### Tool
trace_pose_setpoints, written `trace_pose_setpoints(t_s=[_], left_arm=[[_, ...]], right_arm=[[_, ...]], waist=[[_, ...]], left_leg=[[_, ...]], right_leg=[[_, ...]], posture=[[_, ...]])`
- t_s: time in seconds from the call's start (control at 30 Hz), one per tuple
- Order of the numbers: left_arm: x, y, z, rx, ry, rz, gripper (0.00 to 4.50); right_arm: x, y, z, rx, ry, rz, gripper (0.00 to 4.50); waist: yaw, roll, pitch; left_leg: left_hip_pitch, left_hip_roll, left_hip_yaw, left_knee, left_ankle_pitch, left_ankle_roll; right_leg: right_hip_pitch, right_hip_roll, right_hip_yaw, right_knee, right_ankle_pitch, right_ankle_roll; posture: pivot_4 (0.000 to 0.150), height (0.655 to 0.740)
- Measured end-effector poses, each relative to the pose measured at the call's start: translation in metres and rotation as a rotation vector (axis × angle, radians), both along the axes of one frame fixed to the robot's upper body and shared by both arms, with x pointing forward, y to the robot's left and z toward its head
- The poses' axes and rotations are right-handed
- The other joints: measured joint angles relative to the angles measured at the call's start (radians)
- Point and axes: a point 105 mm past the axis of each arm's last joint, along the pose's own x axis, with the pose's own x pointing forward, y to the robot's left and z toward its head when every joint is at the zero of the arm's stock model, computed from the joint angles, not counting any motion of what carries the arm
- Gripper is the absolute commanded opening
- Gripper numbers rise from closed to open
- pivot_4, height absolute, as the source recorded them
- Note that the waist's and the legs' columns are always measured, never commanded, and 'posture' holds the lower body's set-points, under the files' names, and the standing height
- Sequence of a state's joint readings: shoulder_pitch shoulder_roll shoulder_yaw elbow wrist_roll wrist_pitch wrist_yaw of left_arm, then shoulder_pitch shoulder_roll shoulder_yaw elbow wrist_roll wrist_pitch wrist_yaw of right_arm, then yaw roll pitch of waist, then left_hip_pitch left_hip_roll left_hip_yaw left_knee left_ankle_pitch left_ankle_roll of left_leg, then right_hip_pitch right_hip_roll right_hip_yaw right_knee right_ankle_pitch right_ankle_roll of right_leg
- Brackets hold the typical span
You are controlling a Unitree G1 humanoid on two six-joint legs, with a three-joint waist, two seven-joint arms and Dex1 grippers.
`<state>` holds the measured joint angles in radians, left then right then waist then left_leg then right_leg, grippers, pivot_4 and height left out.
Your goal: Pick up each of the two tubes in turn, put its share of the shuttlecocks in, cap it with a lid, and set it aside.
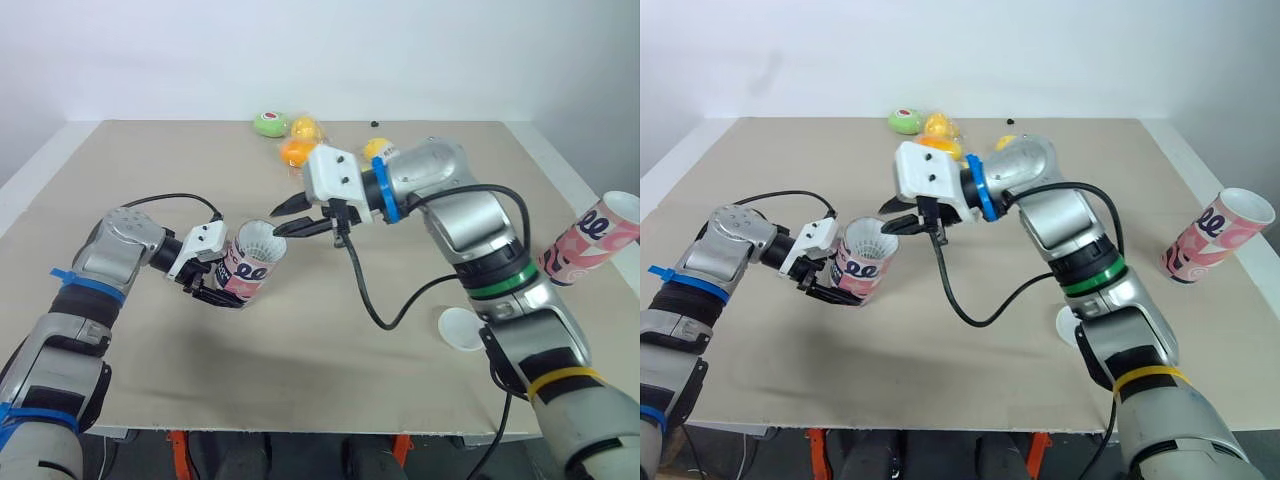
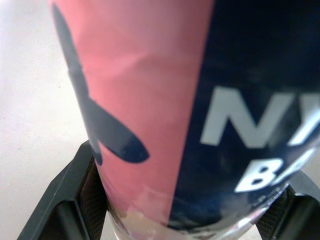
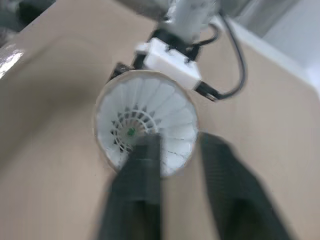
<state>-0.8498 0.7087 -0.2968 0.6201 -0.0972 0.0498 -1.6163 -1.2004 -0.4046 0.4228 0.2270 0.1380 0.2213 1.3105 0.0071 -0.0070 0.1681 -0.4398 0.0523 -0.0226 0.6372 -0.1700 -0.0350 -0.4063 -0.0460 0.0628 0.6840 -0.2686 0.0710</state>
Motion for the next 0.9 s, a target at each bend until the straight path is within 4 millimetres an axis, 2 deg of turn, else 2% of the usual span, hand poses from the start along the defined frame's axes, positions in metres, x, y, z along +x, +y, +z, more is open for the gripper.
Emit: trace_pose_setpoints(t_s=[0.07,0.1,0.23,0.27,0.47,0.67,0.83,0.9], left_arm=[[0.000,0.000,0.000,-0.001,0.000,-0.001,3.37],[0.000,0.000,0.000,0.000,-0.001,-0.001,3.37],[0.000,0.000,0.000,-0.002,-0.001,0.002,3.37],[-0.001,0.001,0.000,-0.003,-0.001,0.004,3.37],[-0.002,0.001,-0.001,-0.007,-0.014,0.002,3.37],[-0.005,0.007,-0.004,-0.019,-0.007,0.038,3.37],[-0.006,0.009,-0.004,-0.018,-0.006,0.055,3.37],[-0.006,0.008,-0.003,-0.019,-0.015,0.052,3.37]], right_arm=[[-0.003,0.008,0.004,-0.025,-0.027,0.039,0.04],[-0.002,0.011,-0.002,-0.107,-0.030,0.061,0.04],[-0.001,0.013,-0.022,-0.229,-0.016,0.096,0.04],[-0.001,0.017,-0.031,-0.272,0.004,0.118,0.04],[-0.010,0.044,-0.049,-0.409,-0.041,0.238,0.04],[-0.006,0.062,-0.056,-0.427,-0.058,0.245,0.04],[-0.002,0.064,-0.053,-0.364,-0.031,0.224,0.04],[0.001,0.057,-0.046,-0.325,0.032,0.206,0.04]], waist=[[0.001,0.000,0.000],[0.001,0.000,0.000],[0.000,0.000,0.000],[0.000,0.000,0.000],[0.000,0.000,0.000],[-0.006,0.000,-0.002],[-0.008,-0.001,-0.002],[-0.005,0.000,-0.001]], left_leg=[[0.000,0.000,-0.001,0.000,0.000,0.000],[0.000,0.000,0.000,0.000,0.000,0.000],[0.000,0.000,0.000,0.000,0.000,0.000],[0.000,0.000,0.000,0.000,0.000,0.000],[0.000,0.000,-0.001,0.000,0.000,0.000],[0.003,0.004,-0.001,-0.002,0.000,-0.001],[0.004,0.010,-0.002,-0.002,0.000,-0.001],[0.003,0.010,-0.004,-0.002,0.000,-0.001]], right_leg=[[0.000,0.000,0.000,0.000,0.000,0.000],[0.000,0.000,0.000,0.000,0.000,0.000],[0.000,0.000,0.000,0.000,0.000,0.000],[0.000,0.000,0.000,0.000,0.000,0.000],[0.000,0.001,-0.001,0.001,-0.001,0.000],[0.000,0.004,-0.001,0.001,-0.001,-0.003],[-0.001,0.011,-0.001,0.004,0.000,-0.008],[-0.001,0.012,-0.002,0.005,-0.001,-0.009]], posture=[[0.150,0.6895],[0.150,0.6895],[0.150,0.6895],[0.150,0.6895],[0.150,0.6895],[0.150,0.6895],[0.150,0.6895],[0.150,0.6895]])
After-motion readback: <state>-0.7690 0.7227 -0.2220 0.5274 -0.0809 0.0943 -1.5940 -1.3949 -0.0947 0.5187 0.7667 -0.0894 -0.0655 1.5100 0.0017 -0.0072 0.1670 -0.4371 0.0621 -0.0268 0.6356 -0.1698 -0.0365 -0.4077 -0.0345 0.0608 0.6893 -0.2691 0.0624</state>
